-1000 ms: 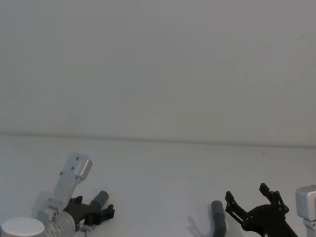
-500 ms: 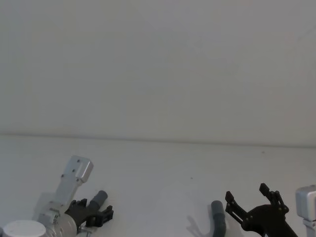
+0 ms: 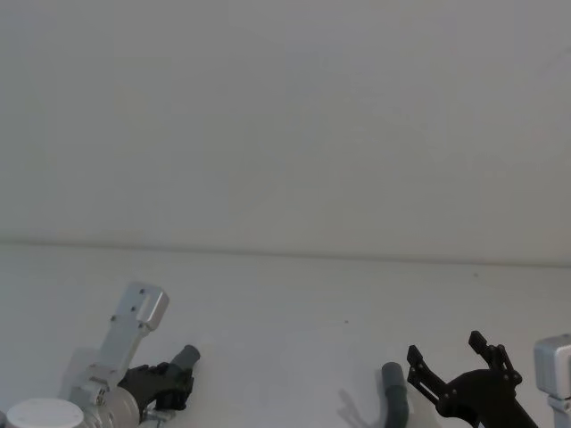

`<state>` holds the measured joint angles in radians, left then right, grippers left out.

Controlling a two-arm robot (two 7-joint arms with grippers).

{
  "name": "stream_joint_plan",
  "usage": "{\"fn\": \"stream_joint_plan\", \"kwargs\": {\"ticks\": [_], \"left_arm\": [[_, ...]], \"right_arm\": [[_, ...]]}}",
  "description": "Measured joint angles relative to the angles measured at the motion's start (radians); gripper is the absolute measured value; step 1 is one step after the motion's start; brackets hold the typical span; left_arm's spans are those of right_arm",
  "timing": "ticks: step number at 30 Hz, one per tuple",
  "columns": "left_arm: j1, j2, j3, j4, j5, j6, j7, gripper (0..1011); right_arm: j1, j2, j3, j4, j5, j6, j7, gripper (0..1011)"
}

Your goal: Use both hands to pick up one end of the pipe from the table, align the ends, and insert them.

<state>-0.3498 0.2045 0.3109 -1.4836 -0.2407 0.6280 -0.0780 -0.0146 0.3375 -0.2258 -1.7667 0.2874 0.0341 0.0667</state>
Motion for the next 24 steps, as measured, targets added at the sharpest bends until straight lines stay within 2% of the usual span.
{"fn": "stream_joint_plan", "kwargs": {"ticks": [2,18,24], "left_arm": [[0.0,0.0,0.0,0.0,0.0,0.0,0.0,327],[0.001,-0.001,0.0,0.001,0.0,-0.001,-0.001,327],[0.001,-0.001,0.0,0.001,0.0,-0.001,-0.001,327]], "right_arm": [[0.0,0.0,0.0,0.0,0.0,0.0,0.0,1002],[0.0,-0.001,0.0,0.0,0.0,0.001,0.0,1002],[0.002,-0.004,-0.004,-0.008,-0.004,0.035,-0.004,1001]]}}
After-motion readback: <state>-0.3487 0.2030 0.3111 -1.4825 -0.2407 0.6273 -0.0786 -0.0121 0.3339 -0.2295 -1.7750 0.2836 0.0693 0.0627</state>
